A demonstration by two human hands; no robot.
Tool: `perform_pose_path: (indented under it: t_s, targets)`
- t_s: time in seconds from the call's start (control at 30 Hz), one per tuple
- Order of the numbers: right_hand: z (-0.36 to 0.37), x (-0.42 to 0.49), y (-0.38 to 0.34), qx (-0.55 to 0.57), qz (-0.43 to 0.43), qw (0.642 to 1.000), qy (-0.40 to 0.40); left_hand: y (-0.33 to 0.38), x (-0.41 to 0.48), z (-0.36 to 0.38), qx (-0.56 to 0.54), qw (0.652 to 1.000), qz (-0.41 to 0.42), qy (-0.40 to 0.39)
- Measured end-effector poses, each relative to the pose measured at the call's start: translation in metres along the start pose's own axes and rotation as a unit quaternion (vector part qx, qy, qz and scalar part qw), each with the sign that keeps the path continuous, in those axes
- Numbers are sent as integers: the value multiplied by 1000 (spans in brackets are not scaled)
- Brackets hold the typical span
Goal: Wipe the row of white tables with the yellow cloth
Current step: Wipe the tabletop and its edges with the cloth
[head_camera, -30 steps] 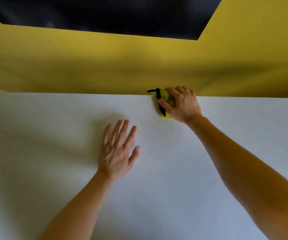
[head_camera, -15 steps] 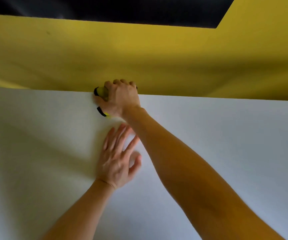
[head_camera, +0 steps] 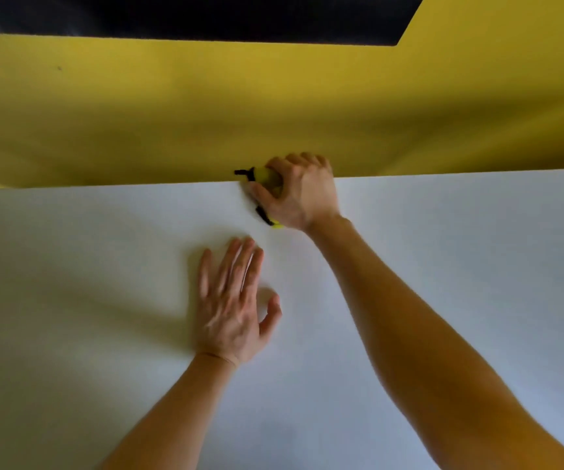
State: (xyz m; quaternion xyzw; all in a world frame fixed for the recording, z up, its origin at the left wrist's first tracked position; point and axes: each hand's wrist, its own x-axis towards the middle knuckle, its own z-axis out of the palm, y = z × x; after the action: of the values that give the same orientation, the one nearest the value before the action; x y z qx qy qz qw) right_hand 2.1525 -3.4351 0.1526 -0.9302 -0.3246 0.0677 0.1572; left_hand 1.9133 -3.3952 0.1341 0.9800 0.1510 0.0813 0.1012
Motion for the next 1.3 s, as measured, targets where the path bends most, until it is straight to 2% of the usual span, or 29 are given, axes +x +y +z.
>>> perform_pose_path:
  t_s: [0.07, 0.13, 0.2, 0.33, 0.4, 0.47, 0.5, 0.63, 0.7, 0.73, 0.83, 0.93, 1.03, 1.1, 1.13, 1.23, 1.3]
  targets:
    - [15, 9, -63, 19, -48, 997, -51, 1, -2, -1, 27, 999, -37, 7]
    - [14, 9, -67, 35, -66, 993, -88, 2, -2, 1, 41, 998, -53, 15]
    - [1, 2, -18, 44, -55, 995, -73, 1, -2, 2, 32, 998, -45, 18]
    - [-52, -35, 133, -4, 66, 997, 43, 1, -4, 3, 33, 998, -44, 17]
    - [-67, -45, 171, -30, 121, 990, 64, 2, -3, 4, 30, 998, -47, 17]
    - [-61, -40, 148, -58, 177, 980, 66, 3, -2, 3, 32, 998, -46, 14]
    - [-52, -33, 122, -55, 175, 982, 53, 3, -3, 3, 30, 998, -45, 13]
    - [-6, 2, -32, -31, 11, 997, -66, 1, -2, 2, 41, 998, -48, 13]
    - [6, 11, -75, -10, -23, 994, -103, 1, -3, 1, 36, 998, -51, 14]
    - [7, 14, -74, 3, -37, 993, -114, 1, -2, 1, 36, 998, -50, 18]
    - [-5, 4, 3, 33, -32, 996, -77, 0, -1, 1, 29, 998, -46, 22]
    - [-43, -25, 128, 5, 85, 996, 32, 0, -3, 1, 29, 998, -46, 24]
    - [-73, -45, 198, -32, 174, 982, 72, -2, -1, 3, 25, 998, -45, 26]
    - [-65, -40, 176, -63, 225, 968, 91, -2, -1, 4, 31, 999, -37, 23]
    - [-56, -34, 149, -70, 222, 968, 89, -2, -2, 4, 31, 999, -31, 24]
    - [-20, -17, 38, -63, 103, 993, 5, -5, -1, 2, 42, 999, -15, 10]
    - [-7, -7, -27, -55, 32, 996, -58, -4, -1, 1, 58, 998, -19, 1]
